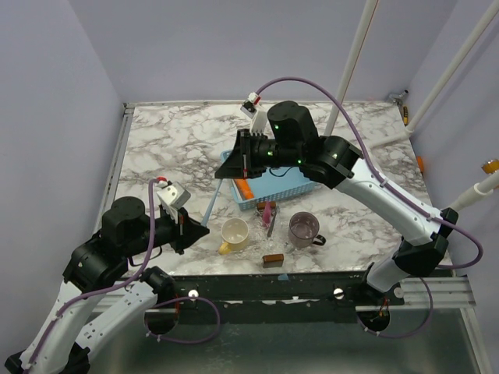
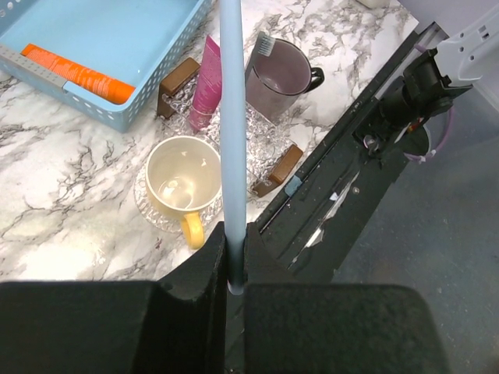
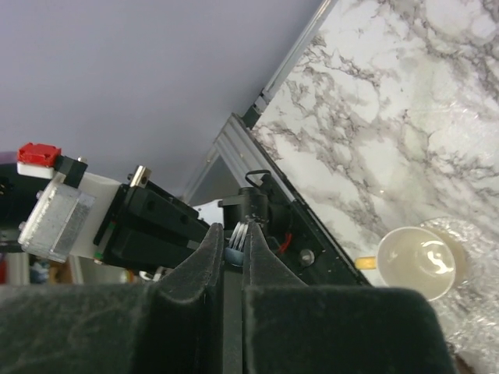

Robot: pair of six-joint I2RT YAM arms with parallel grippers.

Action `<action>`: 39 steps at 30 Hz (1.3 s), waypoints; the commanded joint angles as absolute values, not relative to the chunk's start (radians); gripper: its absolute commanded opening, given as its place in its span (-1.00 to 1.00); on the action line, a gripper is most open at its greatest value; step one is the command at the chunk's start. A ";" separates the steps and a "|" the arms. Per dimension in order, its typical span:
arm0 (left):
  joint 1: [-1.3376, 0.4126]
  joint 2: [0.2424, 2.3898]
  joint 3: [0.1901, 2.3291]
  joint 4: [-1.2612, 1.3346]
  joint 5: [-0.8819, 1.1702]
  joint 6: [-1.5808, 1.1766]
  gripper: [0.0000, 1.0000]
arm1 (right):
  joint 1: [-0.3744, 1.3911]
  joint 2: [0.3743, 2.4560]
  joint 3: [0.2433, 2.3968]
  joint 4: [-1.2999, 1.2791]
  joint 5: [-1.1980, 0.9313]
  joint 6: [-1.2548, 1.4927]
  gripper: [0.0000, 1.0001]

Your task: Prepare toiletry sets of a toothbrush and toothpaste on the tray

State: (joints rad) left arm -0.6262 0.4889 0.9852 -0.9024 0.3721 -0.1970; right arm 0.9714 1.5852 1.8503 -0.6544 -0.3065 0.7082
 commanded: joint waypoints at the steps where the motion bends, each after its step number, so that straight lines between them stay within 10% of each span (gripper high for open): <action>1: -0.631 0.490 0.976 -0.907 0.366 -0.183 -0.75 | 0.969 1.561 1.844 -0.671 -0.343 0.705 -0.99; 16: -0.632 0.495 0.947 -0.864 0.376 -0.225 0.34 | 0.968 1.440 1.702 -0.714 -0.273 0.619 -0.99; 39: -0.632 0.428 0.872 -0.738 0.259 -0.328 0.97 | 0.978 1.120 1.314 -0.743 -0.141 0.208 -0.99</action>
